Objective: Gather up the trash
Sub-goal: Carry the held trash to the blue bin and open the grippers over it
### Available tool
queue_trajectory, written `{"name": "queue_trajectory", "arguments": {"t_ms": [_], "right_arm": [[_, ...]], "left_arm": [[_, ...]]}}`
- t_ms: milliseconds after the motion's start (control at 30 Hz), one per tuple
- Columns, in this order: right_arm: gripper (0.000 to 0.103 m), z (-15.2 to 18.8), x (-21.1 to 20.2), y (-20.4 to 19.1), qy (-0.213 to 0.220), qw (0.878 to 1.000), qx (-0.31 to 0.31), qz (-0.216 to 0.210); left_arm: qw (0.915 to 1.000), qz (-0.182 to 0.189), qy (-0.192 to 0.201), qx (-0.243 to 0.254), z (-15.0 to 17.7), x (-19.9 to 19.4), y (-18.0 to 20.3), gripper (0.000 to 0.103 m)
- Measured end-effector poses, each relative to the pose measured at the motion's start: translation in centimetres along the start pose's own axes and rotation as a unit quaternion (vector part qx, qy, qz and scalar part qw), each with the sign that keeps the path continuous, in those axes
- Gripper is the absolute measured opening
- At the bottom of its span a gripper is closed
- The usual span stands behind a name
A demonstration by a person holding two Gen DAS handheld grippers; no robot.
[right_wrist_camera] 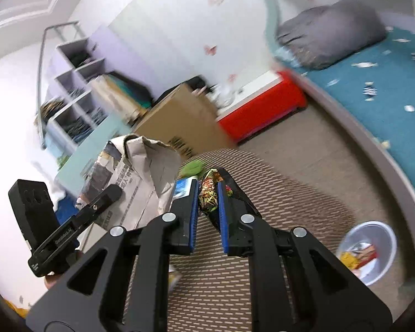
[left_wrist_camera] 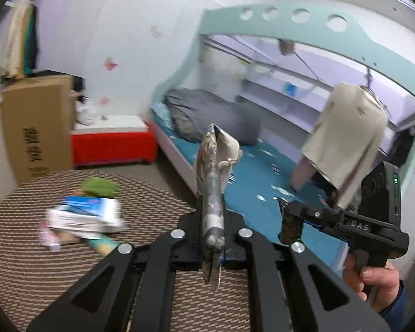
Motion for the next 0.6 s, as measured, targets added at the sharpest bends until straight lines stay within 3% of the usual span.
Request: {"name": "queue_trajectory", "arguments": {"t_ms": [200, 300, 600], "right_arm": [[0.013, 0.1, -0.5, 8.6, 0.005, 0.996, 0.063, 0.064], [0.014, 0.8, 0.5, 13.0, -0.009, 0.991, 0.095, 0.093], [0.014, 4.3, 5.9, 22.7, -0.064, 0.973, 0.188, 0.121]], "left_arm": [[0.9947, 0.057, -0.085, -0.003, 2.5, 10.3, 5.1, 0.008], [0.9898, 0.068, -0.125, -0.012, 4.3, 14.7, 6.3, 0.008], [0.9641, 0.047, -0.259, -0.033, 11.3, 27.2, 7.4, 0.008]]}}
Point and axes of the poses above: each gripper's, at about its wrist camera, not at the fingertips, and x roughly the way its jaws point, y to its right, z to its underside, the point moved 2 cm from there along x, roughly the way its jaws point, and after that the axes turned 15 degrees about z, right-handed, at the moved point
